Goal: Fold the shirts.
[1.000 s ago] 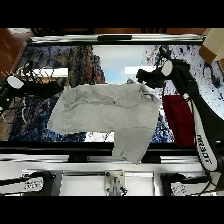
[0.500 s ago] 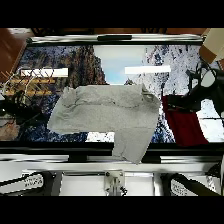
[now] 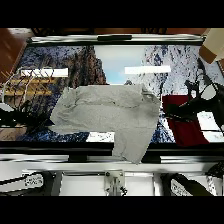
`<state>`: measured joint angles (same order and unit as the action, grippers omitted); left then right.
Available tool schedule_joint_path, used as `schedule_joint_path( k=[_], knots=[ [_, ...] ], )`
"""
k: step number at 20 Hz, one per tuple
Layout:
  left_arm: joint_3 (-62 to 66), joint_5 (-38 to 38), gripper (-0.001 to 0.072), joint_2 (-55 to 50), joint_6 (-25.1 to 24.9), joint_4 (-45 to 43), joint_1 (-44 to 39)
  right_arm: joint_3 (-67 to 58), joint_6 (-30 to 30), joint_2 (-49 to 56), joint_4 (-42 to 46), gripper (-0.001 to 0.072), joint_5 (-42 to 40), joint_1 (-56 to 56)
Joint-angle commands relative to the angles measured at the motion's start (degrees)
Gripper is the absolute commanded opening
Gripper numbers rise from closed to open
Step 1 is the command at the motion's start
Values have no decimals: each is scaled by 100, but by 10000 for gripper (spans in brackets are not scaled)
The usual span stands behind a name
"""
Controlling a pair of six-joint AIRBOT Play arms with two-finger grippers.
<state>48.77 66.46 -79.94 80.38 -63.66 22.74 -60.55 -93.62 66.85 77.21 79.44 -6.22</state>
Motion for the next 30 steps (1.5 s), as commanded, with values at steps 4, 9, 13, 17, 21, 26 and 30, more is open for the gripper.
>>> schedule_joint_path(
  k=[4,9,13,17,21,26,30],
  knots=[
    [-37,-85,104,-52,-22,50,-55,636,17,-22,-52,506,-127,-4],
    [-28,-87,34,256,-197,50,-52,1788,28,-22,-938,506,-1303,-2],
    [-28,-90,34,509,-197,50,-52,2140,7,129,-992,506,-2218,-2],
    [-28,-85,34,745,-197,52,-52,2140,188,649,-1602,502,-2949,-2],
    [20,-87,34,990,-195,72,-52,2140,1043,863,-2879,319,-3130,-2],
    [1106,350,32,1325,-227,72,-52,1416,1781,273,-3169,79,-2149,-4],
    [3654,197,32,2304,-98,76,-50,-693,2365,-1399,-2933,78,-2098,-9]
  ],
)
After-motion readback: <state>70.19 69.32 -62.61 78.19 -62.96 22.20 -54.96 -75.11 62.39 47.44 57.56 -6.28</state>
